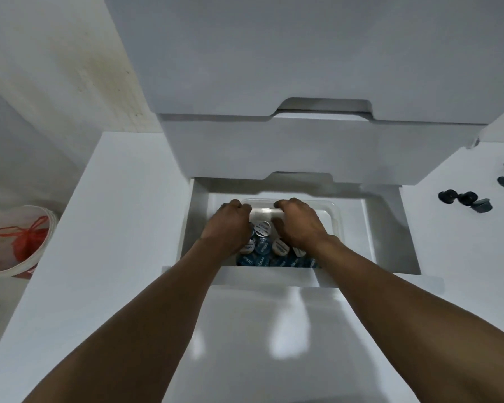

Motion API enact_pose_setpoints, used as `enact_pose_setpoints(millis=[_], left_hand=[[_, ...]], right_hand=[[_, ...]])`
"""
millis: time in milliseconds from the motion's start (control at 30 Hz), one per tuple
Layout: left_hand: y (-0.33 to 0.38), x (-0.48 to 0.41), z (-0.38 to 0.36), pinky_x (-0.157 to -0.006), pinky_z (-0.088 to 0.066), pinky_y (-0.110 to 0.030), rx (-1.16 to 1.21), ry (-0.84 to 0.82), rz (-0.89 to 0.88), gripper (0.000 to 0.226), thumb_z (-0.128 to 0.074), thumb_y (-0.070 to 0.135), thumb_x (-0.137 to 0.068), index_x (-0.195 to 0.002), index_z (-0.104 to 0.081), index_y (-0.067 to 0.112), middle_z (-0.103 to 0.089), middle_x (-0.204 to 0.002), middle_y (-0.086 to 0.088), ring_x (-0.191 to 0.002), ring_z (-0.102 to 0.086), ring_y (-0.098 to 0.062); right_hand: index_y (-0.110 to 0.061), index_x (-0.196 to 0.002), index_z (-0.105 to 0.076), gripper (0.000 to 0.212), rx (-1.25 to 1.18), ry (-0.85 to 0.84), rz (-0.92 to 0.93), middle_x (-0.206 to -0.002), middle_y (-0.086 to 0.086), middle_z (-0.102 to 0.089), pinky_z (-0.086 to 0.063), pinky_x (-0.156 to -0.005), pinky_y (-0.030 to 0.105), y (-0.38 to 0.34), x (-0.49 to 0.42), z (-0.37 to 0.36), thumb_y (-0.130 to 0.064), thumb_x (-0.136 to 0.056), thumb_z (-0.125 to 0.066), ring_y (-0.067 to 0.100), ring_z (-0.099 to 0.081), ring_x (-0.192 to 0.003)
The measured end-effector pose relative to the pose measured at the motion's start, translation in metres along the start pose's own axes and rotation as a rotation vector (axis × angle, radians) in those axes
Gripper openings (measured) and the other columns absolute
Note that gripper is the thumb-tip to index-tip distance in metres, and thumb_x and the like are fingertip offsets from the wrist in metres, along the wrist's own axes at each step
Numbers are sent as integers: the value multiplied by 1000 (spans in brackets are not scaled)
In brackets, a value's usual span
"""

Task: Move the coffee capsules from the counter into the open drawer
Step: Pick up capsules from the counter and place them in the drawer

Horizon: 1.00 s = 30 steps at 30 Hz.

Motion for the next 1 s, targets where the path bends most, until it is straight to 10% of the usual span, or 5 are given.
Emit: enact_pose_setpoints(millis=[1000], left_hand=[[185, 222, 108, -87, -44, -39, -175, 571, -268, 29, -50, 26, -91, -106, -58, 3, -60, -108, -17, -99, -54, -34]], right_hand=[[-8, -124, -54, 37, 138, 555, 43, -123, 12, -57, -42, -92, 36, 23, 304, 155, -30, -94, -47, 31, -53, -111]])
Point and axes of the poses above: each hand's wrist, its own x-axis away from the middle knuckle, its own z-axis out of the back of the hand, y = z × x, the point moved 5 cm from there along -x, towards the middle knuckle
